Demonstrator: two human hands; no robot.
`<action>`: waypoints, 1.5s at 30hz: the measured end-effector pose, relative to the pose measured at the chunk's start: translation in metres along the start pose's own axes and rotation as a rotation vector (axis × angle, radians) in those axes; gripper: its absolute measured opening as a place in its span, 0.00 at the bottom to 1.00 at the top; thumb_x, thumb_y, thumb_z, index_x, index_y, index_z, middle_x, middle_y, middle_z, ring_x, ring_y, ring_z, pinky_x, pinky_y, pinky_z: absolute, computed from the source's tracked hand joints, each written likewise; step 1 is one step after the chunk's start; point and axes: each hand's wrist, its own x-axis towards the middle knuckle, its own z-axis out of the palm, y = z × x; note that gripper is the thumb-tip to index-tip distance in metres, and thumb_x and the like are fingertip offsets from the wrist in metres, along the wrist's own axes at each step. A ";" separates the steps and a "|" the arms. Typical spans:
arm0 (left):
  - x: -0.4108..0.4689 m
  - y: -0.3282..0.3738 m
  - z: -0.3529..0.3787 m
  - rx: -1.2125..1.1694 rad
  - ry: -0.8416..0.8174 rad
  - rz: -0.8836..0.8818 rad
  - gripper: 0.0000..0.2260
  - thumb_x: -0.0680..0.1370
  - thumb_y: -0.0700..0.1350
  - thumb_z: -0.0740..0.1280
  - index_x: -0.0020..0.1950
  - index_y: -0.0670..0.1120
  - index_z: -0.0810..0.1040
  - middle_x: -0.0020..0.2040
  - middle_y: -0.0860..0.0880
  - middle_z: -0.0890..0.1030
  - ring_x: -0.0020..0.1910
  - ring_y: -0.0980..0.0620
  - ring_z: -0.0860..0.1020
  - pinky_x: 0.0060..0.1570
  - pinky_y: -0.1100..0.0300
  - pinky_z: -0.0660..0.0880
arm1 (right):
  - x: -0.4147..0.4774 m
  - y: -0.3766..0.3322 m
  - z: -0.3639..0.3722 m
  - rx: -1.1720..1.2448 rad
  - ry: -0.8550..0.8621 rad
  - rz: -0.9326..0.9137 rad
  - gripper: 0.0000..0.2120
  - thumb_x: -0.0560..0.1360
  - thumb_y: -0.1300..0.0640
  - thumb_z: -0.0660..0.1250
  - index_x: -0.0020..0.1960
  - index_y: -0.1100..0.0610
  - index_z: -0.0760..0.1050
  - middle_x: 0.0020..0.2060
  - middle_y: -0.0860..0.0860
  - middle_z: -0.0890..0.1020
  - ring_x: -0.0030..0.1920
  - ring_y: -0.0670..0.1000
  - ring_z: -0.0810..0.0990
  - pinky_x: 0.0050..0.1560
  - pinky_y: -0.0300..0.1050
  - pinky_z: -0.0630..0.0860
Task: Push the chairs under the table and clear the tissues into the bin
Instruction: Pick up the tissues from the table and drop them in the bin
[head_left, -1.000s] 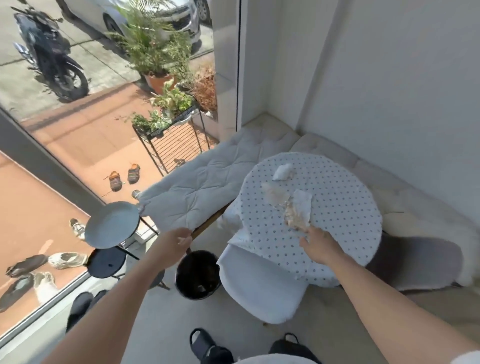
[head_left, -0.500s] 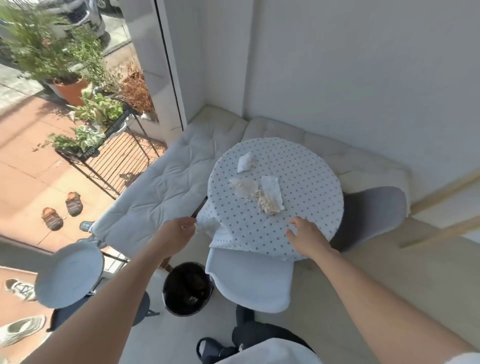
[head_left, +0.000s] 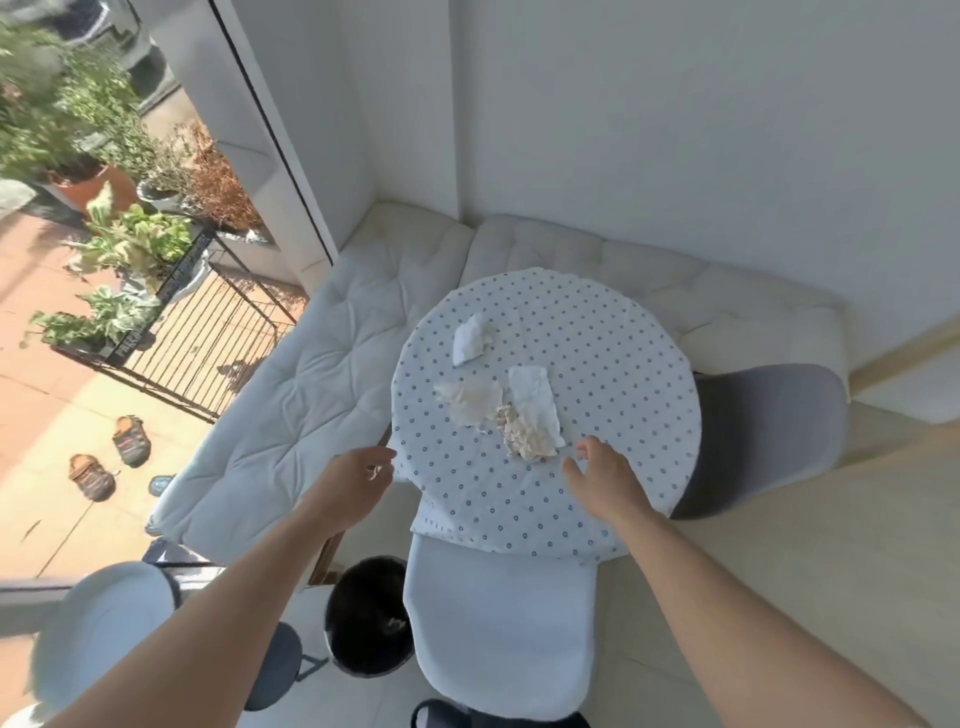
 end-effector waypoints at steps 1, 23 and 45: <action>0.014 0.003 0.002 0.004 -0.007 -0.006 0.16 0.83 0.50 0.63 0.70 0.53 0.80 0.66 0.54 0.83 0.61 0.51 0.82 0.62 0.53 0.78 | 0.015 0.003 0.000 0.008 -0.008 0.013 0.24 0.84 0.43 0.60 0.74 0.55 0.68 0.70 0.53 0.76 0.69 0.56 0.75 0.64 0.55 0.76; 0.248 0.040 0.104 0.069 0.008 0.013 0.27 0.81 0.51 0.70 0.79 0.57 0.68 0.66 0.51 0.75 0.58 0.51 0.80 0.42 0.61 0.77 | 0.201 0.047 0.074 0.125 -0.063 0.044 0.15 0.83 0.51 0.66 0.68 0.48 0.78 0.57 0.55 0.77 0.53 0.55 0.80 0.54 0.51 0.79; 0.129 0.040 0.019 -0.202 0.147 0.068 0.06 0.79 0.51 0.73 0.47 0.50 0.85 0.44 0.56 0.85 0.43 0.58 0.83 0.34 0.67 0.73 | 0.073 -0.027 -0.001 0.169 0.478 -0.105 0.06 0.82 0.56 0.67 0.56 0.50 0.82 0.51 0.48 0.80 0.49 0.51 0.80 0.46 0.47 0.81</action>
